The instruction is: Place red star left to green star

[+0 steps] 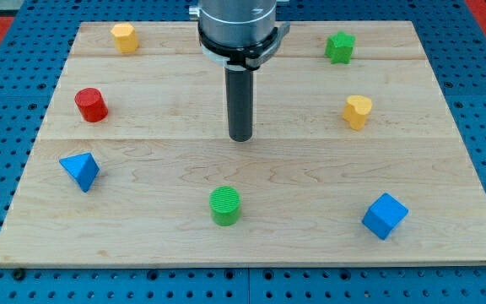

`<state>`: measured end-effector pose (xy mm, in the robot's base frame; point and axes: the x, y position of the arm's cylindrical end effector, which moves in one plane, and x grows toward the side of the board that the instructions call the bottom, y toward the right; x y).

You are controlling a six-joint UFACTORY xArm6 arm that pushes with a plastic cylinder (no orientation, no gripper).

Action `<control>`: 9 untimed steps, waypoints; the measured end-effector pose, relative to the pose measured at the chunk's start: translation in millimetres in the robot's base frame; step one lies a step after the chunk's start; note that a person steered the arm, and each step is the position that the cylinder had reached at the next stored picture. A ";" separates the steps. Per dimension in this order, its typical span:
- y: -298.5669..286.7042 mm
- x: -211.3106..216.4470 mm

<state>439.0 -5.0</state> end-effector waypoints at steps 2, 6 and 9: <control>37.5 0.0; 87.2 -41.6; -96.7 -161.3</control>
<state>277.7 -101.7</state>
